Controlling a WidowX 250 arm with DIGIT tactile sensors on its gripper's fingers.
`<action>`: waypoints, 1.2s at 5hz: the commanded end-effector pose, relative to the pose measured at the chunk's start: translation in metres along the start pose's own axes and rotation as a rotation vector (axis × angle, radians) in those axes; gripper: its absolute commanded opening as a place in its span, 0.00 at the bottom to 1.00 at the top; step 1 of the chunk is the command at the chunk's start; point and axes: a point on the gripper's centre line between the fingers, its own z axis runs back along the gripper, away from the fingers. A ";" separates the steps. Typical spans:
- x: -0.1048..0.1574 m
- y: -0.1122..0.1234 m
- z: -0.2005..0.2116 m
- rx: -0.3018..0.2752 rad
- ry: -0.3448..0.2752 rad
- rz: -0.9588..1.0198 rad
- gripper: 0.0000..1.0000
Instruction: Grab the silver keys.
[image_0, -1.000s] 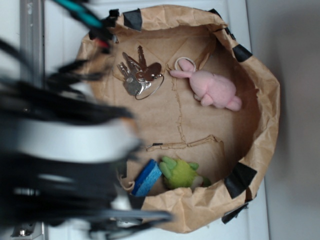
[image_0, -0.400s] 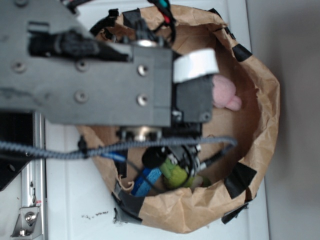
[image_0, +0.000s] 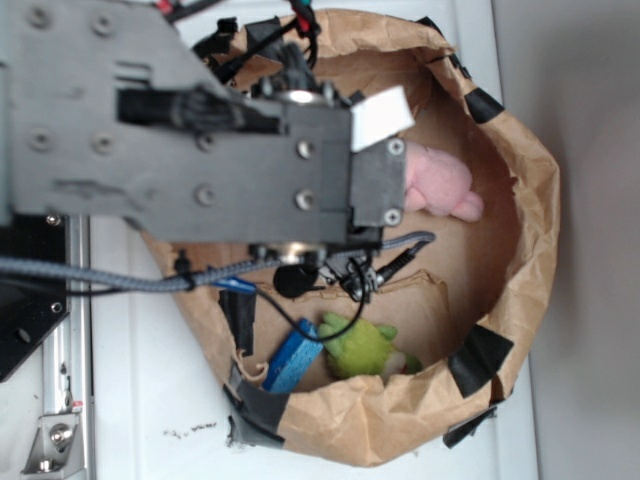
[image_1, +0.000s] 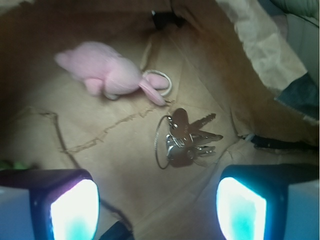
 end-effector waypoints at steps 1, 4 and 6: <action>0.004 0.019 -0.025 -0.054 -0.041 0.074 1.00; 0.010 0.018 -0.043 -0.036 -0.088 0.000 1.00; 0.007 0.023 -0.070 -0.026 -0.107 -0.023 1.00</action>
